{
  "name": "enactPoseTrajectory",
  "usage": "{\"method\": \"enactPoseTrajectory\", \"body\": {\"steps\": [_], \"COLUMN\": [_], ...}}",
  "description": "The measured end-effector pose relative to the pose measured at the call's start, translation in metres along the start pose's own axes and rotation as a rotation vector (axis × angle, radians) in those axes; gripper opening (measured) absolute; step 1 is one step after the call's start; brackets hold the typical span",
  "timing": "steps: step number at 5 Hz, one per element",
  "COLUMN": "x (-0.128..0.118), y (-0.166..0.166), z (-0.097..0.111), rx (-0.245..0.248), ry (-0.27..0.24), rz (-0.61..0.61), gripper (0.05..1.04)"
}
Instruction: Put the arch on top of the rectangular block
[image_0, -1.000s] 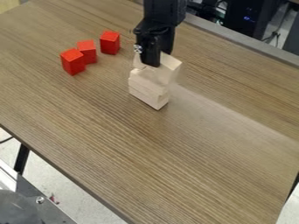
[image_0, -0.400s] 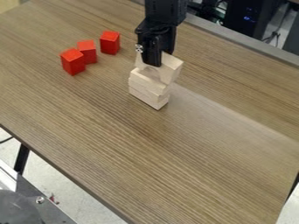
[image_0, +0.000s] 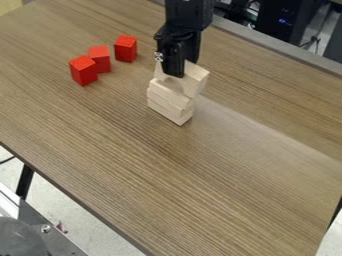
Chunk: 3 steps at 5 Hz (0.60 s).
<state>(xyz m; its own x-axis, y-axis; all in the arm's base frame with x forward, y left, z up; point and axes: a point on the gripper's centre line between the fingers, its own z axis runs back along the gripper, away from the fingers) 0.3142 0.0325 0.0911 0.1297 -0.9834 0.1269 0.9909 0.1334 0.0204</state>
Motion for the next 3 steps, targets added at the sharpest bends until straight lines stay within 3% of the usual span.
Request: {"method": "enactPoseTrajectory", "body": {"steps": [1, 2, 3], "x": [-0.001, -0.002, -0.003], "y": [-0.003, -0.009, -0.016], "z": [-0.003, -0.007, -0.003], "rx": [-0.01, -0.033, -0.025], "ry": [0.0, 0.003, 0.012], "rz": [0.003, 0.019, 0.024], "gripper": [0.623, 0.907, 1.001]}}
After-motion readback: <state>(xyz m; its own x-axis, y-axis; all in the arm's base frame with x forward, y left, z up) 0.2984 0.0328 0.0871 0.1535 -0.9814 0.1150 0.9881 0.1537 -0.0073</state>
